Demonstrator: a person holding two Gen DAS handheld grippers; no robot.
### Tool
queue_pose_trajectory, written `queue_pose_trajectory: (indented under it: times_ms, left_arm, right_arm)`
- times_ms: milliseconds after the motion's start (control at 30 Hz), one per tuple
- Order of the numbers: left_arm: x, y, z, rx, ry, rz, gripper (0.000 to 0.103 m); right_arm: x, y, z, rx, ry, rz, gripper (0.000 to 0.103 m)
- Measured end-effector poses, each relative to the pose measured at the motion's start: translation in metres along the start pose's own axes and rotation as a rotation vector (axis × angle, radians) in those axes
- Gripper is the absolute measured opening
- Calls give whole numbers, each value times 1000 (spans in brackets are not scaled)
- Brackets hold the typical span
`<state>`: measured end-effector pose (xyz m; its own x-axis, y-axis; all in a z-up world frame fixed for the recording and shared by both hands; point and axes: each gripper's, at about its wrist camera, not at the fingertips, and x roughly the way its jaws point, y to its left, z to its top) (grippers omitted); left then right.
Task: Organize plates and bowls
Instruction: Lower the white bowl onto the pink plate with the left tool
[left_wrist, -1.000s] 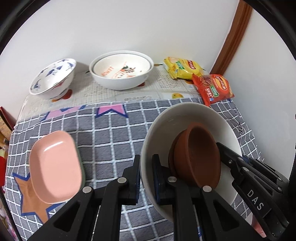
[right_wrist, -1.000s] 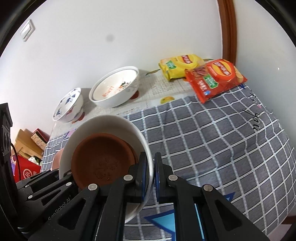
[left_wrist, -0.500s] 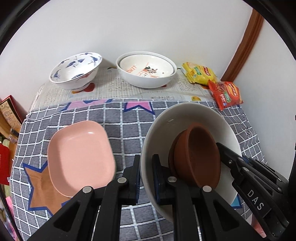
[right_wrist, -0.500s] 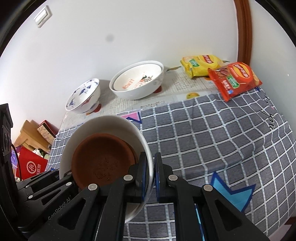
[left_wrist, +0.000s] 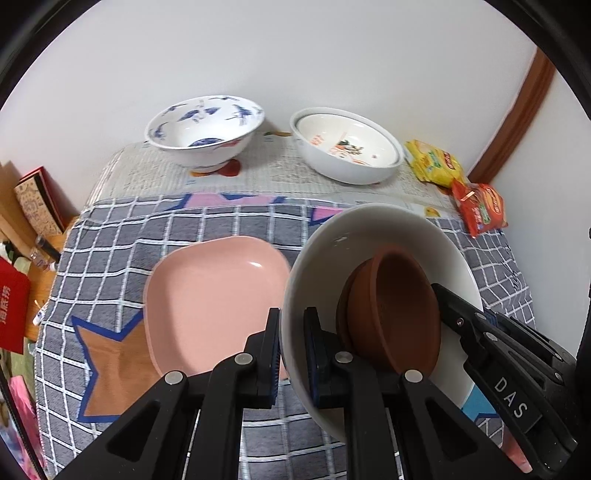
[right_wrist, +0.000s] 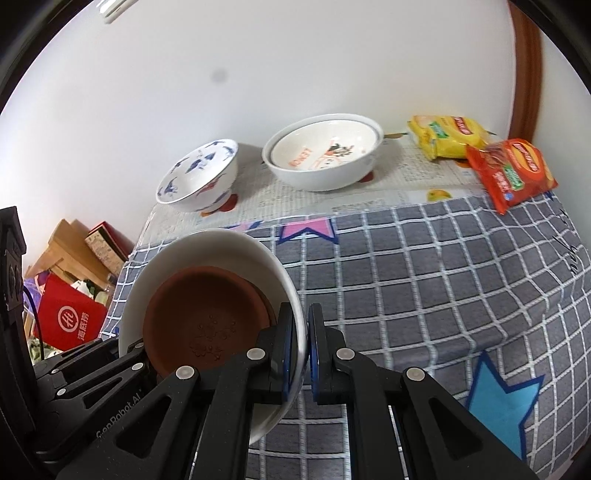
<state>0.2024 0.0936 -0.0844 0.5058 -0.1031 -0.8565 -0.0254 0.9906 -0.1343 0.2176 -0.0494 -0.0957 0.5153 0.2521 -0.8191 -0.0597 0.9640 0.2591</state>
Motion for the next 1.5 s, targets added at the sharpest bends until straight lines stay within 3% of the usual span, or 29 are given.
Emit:
queue_pose_trajectory:
  times_ms: [567,1000,1367,1500]
  left_arm:
    - [32,88,-6,-129,48,62,12]
    - [70,99,-4,-147,92,36,12]
    - [74,104,-1,-146,102,14,14]
    - [69,105,-6,-161,110,1,15]
  right_arm:
    - [68,76,-3,-119,91,63,8]
    - [107,75,-5,-148,144,36,8]
    - [110,78,-1,-191,147,48,10]
    - [96,79,-1,-205,104,47,12]
